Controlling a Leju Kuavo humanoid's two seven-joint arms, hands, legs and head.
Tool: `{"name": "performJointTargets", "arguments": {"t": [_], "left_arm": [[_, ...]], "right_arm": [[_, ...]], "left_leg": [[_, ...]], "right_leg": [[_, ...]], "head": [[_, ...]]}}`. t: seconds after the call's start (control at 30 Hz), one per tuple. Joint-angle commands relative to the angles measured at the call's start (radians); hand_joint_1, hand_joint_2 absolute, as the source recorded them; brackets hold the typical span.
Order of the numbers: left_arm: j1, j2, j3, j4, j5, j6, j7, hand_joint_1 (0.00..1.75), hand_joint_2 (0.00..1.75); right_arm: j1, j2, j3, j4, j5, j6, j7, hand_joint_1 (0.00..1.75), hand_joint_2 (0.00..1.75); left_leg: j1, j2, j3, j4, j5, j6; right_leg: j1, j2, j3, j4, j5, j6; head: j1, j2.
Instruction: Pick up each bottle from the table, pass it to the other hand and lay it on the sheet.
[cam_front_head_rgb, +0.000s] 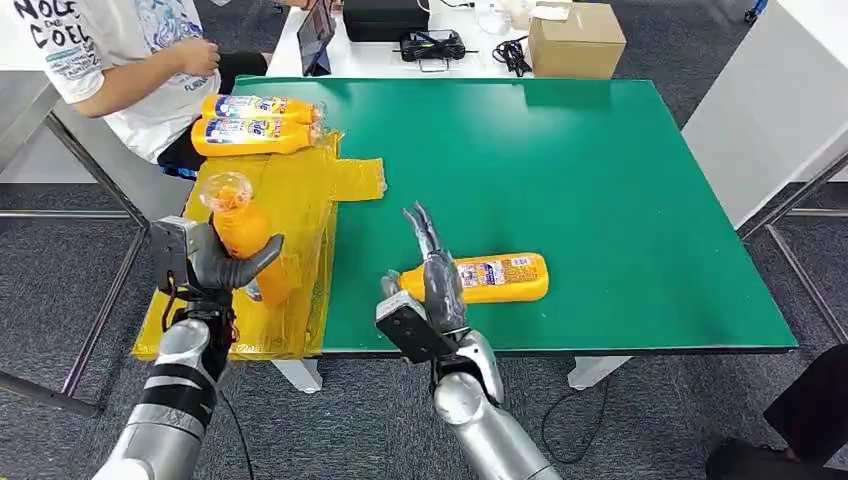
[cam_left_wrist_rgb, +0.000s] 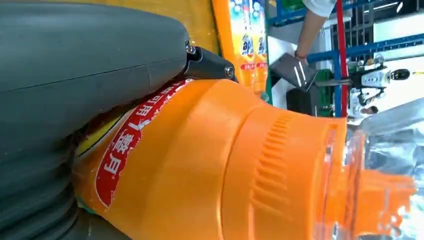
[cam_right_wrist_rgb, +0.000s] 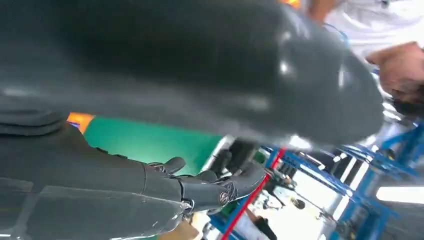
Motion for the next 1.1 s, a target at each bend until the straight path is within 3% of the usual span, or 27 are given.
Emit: {"name": "performJointTargets", "arguments": {"t": [0.03,0.23,0.33,0.5,0.63,0.93,0.97,1.1], "left_arm": [[-0.237,0.037,-0.13,0.181,-0.752,0.52,0.075,1.75,1.75],[-0.336,0.089,-0.262,0.391,-1.192,0.579,0.216,1.75,1.75],[-0.391,0.131,-0.386,0.495,-1.39,0.5,0.233,1.75,1.75],[-0.447,0.156,-0.505,0.582,-1.397,0.424,0.219,1.75,1.75],[-0.414,0.134,-0.386,0.593,-1.228,0.333,0.114,1.75,1.75],[-0.404,0.143,-0.288,0.633,-1.072,0.173,0.035,1.75,1.75],[-0.405,0.143,-0.274,0.638,-1.047,0.142,0.03,1.75,1.75],[-0.402,0.155,-0.261,0.645,-1.018,0.105,0.026,1.75,1.75]], "right_arm": [[0.001,-0.053,-0.006,-0.27,-0.061,-0.059,-0.065,0.0,0.0],[-0.019,-0.071,-0.002,-0.293,-0.061,-0.046,-0.054,0.0,0.0],[-0.018,-0.069,-0.005,-0.255,-0.086,-0.006,-0.073,0.0,0.0],[-0.018,-0.064,0.007,-0.222,-0.095,0.017,-0.089,0.0,0.0],[-0.013,-0.059,0.017,-0.211,-0.092,0.022,-0.087,0.0,0.0],[-0.022,-0.053,0.033,-0.17,-0.091,0.039,-0.078,0.0,0.0],[-0.026,-0.054,0.038,-0.163,-0.09,0.045,-0.076,0.0,0.0],[-0.03,-0.052,0.045,-0.143,-0.091,0.05,-0.075,0.0,0.0]], "left_leg": [[0.001,-0.002,0.002,0.001,-0.001,-0.001],[0.001,-0.002,0.003,0.001,0.0,0.0],[0.001,-0.001,0.004,0.0,0.0,0.0],[0.001,0.0,0.004,0.0,-0.001,-0.001],[0.002,0.004,0.009,0.0,-0.003,-0.001],[0.001,0.003,0.003,0.0,-0.001,0.0],[0.002,0.005,0.009,0.001,-0.004,-0.002],[0.001,0.002,0.002,0.0,0.0,0.0]], "right_leg": [[0.001,-0.002,0.003,0.0,-0.001,-0.002],[0.001,-0.002,0.004,0.0,-0.001,-0.002],[0.001,-0.001,0.005,-0.001,-0.001,-0.002],[0.001,0.0,0.005,0.0,-0.001,-0.002],[0.002,0.003,0.008,0.0,-0.002,-0.003],[0.001,0.003,0.004,0.0,0.0,-0.001],[0.002,0.004,0.009,0.001,-0.002,-0.003],[0.001,0.002,0.003,0.0,0.0,-0.001]], "head": [[0.0,0.0],[0.0,0.0],[0.0,0.0],[0.0,0.0],[0.0,0.0],[0.001,0.0],[0.001,0.0],[0.0,0.0]]}}
